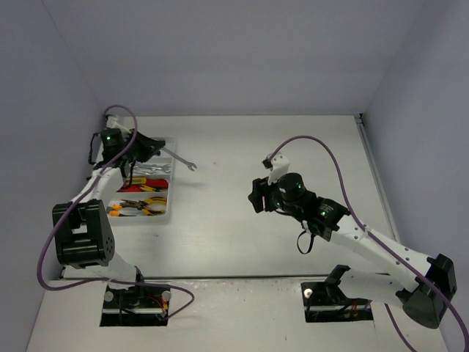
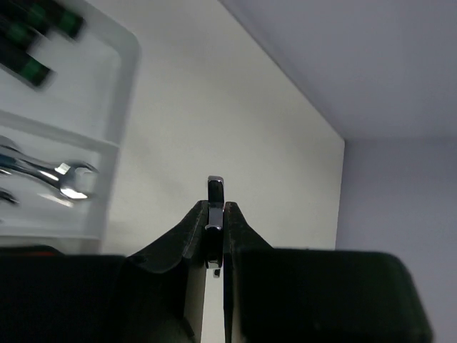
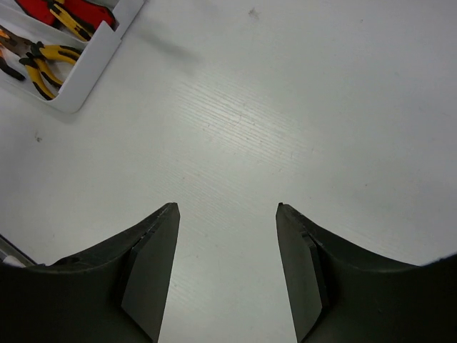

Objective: Sort the tools into containers

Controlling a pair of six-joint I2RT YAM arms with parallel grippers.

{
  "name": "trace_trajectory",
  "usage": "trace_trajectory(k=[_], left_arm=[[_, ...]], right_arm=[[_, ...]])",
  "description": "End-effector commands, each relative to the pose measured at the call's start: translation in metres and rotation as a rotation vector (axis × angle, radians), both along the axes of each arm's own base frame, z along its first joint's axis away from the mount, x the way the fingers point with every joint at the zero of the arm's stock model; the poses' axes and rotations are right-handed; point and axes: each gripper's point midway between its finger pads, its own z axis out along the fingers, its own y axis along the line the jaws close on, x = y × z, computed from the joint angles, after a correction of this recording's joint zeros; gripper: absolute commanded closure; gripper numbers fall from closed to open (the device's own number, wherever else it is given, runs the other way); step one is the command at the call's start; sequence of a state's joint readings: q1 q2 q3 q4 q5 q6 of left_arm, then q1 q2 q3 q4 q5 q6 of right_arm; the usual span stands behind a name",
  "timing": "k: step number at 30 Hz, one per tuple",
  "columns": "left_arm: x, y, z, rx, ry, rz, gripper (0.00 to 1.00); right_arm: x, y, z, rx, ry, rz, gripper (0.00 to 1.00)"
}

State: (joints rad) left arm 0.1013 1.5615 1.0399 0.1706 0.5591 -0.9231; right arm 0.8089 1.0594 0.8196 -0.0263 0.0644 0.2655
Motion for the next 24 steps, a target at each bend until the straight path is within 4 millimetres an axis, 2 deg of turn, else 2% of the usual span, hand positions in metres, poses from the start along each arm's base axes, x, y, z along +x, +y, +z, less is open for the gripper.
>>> trace_trajectory(k=[1,3,7,11,14,19,21,24], left_arm=[[0.035,0.059,0.054,0.039,-0.191,0.067,1.0],[0.043,0.083,0.049,0.057,-0.189,0.1,1.0],[0.059,0.115,0.045,0.114,-0.204,0.134,1.0],[0.07,0.136,0.021,0.117,-0.165,0.156,1.0],[0.073,0.139,0.002,0.133,-0.14,0.153,1.0],[0.07,0.143,-0.018,0.157,-0.125,0.158,0.99],[0.067,0.146,-0.024,0.17,-0.109,0.175,0.9],[0.059,0.149,-0.034,0.187,-0.084,0.203,0.69]], right_arm=[[0.003,-0.006,0.002,0.01,-0.029,-0.02,0.46],[0.0,-0.006,0.002,0.017,-0.027,-0.011,0.46],[-0.004,-0.004,0.006,0.034,-0.03,0.016,0.46],[-0.011,-0.009,0.002,0.016,-0.018,0.029,0.46],[-0.011,-0.012,-0.001,0.002,-0.012,0.025,0.46],[-0.012,-0.014,-0.002,-0.014,-0.012,0.03,0.46],[-0.011,-0.014,-0.002,-0.019,-0.015,0.028,0.47],[-0.01,-0.014,-0.003,-0.023,-0.014,0.028,0.47]])
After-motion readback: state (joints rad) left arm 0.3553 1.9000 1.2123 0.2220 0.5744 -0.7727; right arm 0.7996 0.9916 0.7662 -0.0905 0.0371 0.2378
